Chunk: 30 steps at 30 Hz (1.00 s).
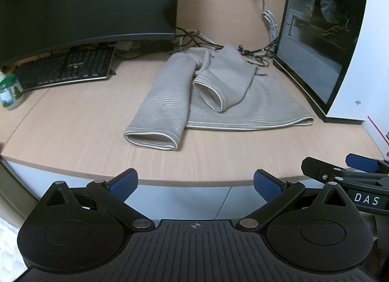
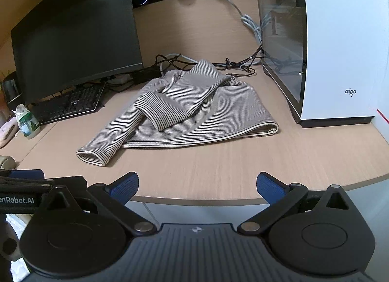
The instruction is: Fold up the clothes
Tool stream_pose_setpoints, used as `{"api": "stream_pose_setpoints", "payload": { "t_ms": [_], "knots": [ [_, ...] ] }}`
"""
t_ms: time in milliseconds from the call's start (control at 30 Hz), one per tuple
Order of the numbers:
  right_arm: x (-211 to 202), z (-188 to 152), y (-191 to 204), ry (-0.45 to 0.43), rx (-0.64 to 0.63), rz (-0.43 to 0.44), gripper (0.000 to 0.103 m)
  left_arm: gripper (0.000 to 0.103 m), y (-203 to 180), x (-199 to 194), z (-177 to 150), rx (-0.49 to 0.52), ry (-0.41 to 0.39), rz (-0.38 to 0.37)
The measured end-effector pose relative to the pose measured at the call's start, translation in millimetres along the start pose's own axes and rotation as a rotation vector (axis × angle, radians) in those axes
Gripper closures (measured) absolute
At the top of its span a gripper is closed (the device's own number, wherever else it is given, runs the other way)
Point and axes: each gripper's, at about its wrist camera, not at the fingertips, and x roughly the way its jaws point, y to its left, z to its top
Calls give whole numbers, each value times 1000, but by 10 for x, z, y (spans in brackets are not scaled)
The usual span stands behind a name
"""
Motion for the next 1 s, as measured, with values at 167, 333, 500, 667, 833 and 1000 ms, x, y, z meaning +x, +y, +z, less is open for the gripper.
{"api": "stream_pose_setpoints", "payload": {
  "t_ms": [167,333,500,667,833,1000],
  "knots": [
    [7,3,-5,2,2,0,0,0,-4,23,2,1,6,-5],
    [28,2,-34,5,8,-4,0,0,-9,46,4,2,12,-10],
    [50,5,-58,9,16,-4,0,0,-5,54,-5,7,11,-3],
    [72,8,-83,13,25,-4,0,0,-3,67,15,8,20,-1],
    [91,14,-94,18,26,-5,0,0,-6,89,16,4,13,-9],
    [84,19,-92,13,21,-5,0,0,-1,86,12,4,6,-7]
  ]
}}
